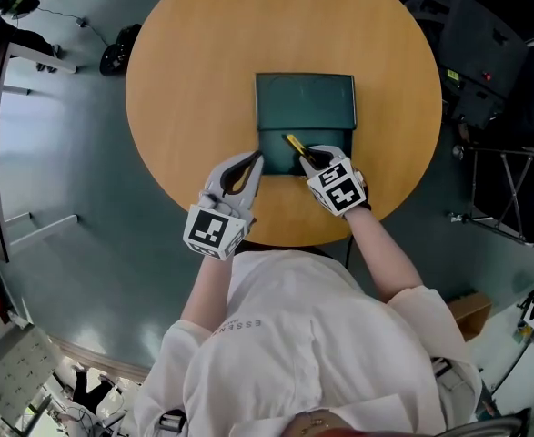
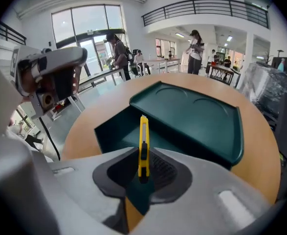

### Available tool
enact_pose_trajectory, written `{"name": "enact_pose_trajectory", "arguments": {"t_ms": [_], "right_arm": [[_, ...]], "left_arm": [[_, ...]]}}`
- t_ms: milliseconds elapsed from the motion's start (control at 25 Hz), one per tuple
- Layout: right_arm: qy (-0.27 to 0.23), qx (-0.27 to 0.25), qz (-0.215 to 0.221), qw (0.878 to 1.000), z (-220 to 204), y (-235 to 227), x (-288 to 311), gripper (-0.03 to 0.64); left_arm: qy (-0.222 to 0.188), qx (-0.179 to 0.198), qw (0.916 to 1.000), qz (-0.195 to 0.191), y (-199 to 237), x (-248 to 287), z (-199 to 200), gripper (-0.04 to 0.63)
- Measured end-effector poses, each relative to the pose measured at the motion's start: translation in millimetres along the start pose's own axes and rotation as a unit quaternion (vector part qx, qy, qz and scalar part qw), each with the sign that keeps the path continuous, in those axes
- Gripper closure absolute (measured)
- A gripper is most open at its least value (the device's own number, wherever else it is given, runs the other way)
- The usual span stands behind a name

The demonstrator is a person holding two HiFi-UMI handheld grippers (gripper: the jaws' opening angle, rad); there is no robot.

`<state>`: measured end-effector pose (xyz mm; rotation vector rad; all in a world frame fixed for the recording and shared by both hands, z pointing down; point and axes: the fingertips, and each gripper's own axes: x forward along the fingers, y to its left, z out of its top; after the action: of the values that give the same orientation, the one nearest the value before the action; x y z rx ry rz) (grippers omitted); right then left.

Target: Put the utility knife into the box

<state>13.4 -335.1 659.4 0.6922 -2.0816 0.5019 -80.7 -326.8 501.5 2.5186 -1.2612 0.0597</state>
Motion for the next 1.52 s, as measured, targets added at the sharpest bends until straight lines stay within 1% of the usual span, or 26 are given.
{"name": "enact_pose_trajectory", "arguments": {"t_ms": [200, 440, 600, 680, 720, 800, 880, 920, 960, 1040, 1120, 1280, 1360, 1400, 1520], "right_arm": [[0.066, 0.004, 0.011, 0.998, -13.9, -11.9, 24.1, 0.561], [0.111, 0.002, 0.016, 0.994, -22.5, -14.2, 37.9, 0.561], [0.113, 0.002, 0.019, 0.993, -23.8, -9.9, 38.1, 0.560], [0.099, -0.002, 0.018, 0.995, -19.2, -7.7, 35.3, 0.492], [0.085, 0.001, 0.015, 0.996, -14.7, -6.0, 30.7, 0.491], [0.037, 0.011, 0.006, 0.999, -1.1, -2.2, 14.7, 0.491], [-0.032, 0.026, -0.005, 0.999, 18.3, 0.4, -10.1, 0.493], [-0.071, 0.037, -0.010, 0.997, 29.1, 0.5, -25.2, 0.503], [-0.110, 0.047, -0.017, 0.993, 39.3, -0.1, -41.6, 0.535], [-0.180, 0.063, -0.035, 0.981, 56.1, -2.1, -76.5, 0.617], [-0.238, 0.067, -0.054, 0.967, 68.0, -3.7, -111.1, 0.623], [-0.335, 0.050, -0.085, 0.937, 81.8, -4.2, -177.9, 0.624], [-0.372, 0.039, -0.094, 0.923, 82.8, 0.1, -206.0, 0.624], [-0.384, 0.032, -0.097, 0.917, 81.2, 3.5, -217.2, 0.624], [-0.404, 0.019, -0.103, 0.909, 68.0, 14.5, -240.9, 0.624]], "left_arm": [[0.015, -0.012, 0.9998, 0.001, 13.6, 10.4, -9.2, 0.594], [0.022, -0.017, 0.9996, 0.010, 25.3, 10.1, -13.5, 0.594], [0.014, -0.019, 0.9995, 0.021, 27.0, 5.2, -9.6, 0.594], [0.012, -0.016, 0.9995, 0.023, 25.8, 1.1, -6.7, 0.594], [0.011, -0.014, 0.9996, 0.023, 24.5, -1.4, -5.4, 0.594], [0.008, -0.008, 0.9996, 0.024, 20.7, -7.2, -2.2, 0.594], [0.001, 0.001, 0.9997, 0.023, 15.7, -11.8, 4.2, 0.594], [-0.004, 0.007, 0.9997, 0.021, 12.7, -13.3, 8.7, 0.594], [-0.010, 0.013, 0.9997, 0.018, 9.1, -14.3, 13.7, 0.594], [-0.022, 0.025, 0.9994, 0.009, -1.4, -16.5, 24.0, 0.594], [-0.035, 0.037, 0.9987, 0.000, -15.7, -18.3, 34.6, 0.594], [-0.062, 0.061, 0.9960, -0.021, -52.0, -19.6, 57.9, 0.594], [-0.076, 0.071, 0.9942, -0.029, -71.9, -22.3, 72.1, 0.594], [-0.081, 0.075, 0.9934, -0.032, -82.1, -24.9, 78.9, 0.594], [-0.092, 0.087, 0.9914, -0.035, -109.2, -35.6, 86.7, 0.594]]}}
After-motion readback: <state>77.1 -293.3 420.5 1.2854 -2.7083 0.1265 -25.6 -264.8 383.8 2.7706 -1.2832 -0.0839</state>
